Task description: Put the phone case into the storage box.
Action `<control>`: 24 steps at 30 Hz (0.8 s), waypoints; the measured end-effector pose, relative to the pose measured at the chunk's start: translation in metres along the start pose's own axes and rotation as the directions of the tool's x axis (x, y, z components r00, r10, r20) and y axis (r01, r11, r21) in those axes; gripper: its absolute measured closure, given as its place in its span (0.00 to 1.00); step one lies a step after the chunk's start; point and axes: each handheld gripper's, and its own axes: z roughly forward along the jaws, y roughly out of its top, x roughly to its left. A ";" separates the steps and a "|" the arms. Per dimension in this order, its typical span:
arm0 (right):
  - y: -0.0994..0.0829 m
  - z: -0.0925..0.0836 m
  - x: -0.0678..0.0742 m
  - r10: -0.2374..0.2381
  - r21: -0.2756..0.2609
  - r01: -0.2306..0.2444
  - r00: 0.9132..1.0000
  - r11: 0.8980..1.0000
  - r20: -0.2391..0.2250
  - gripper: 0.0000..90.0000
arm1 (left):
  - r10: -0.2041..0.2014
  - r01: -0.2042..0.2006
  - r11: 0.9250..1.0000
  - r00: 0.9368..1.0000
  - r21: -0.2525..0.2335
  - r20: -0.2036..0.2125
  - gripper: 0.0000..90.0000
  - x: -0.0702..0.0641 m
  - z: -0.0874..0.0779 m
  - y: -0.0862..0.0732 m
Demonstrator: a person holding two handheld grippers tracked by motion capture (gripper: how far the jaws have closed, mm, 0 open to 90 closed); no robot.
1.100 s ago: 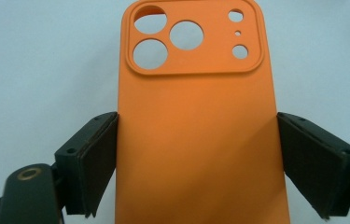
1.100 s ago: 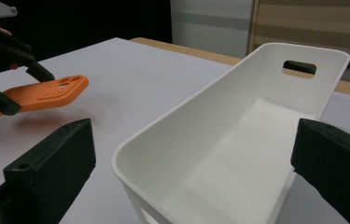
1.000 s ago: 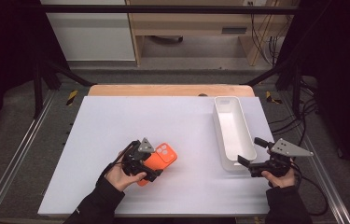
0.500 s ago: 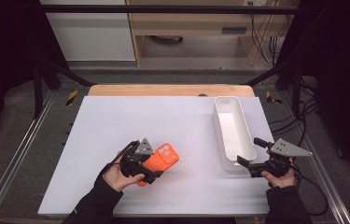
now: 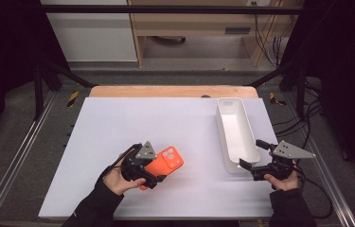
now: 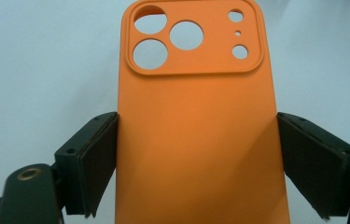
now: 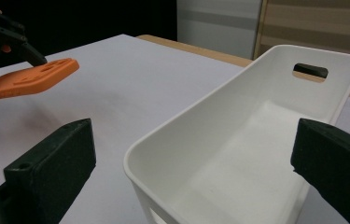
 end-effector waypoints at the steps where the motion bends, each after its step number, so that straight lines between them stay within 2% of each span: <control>1: 0.000 0.000 0.000 -0.004 0.000 0.004 1.000 1.000 -0.004 0.01 | 0.004 -0.004 1.000 1.000 0.003 -0.001 0.17 -0.001 0.000 0.000; 12: 0.006 0.005 0.010 -0.034 0.003 0.034 0.999 0.999 -0.042 0.01 | 0.037 -0.037 0.999 0.999 -0.012 0.016 0.17 -0.003 -0.002 0.002; 24: 0.013 0.012 0.024 -0.080 0.017 0.082 0.992 0.997 -0.097 0.01 | 0.066 -0.066 0.998 0.998 -0.016 0.022 0.17 -0.007 -0.002 0.004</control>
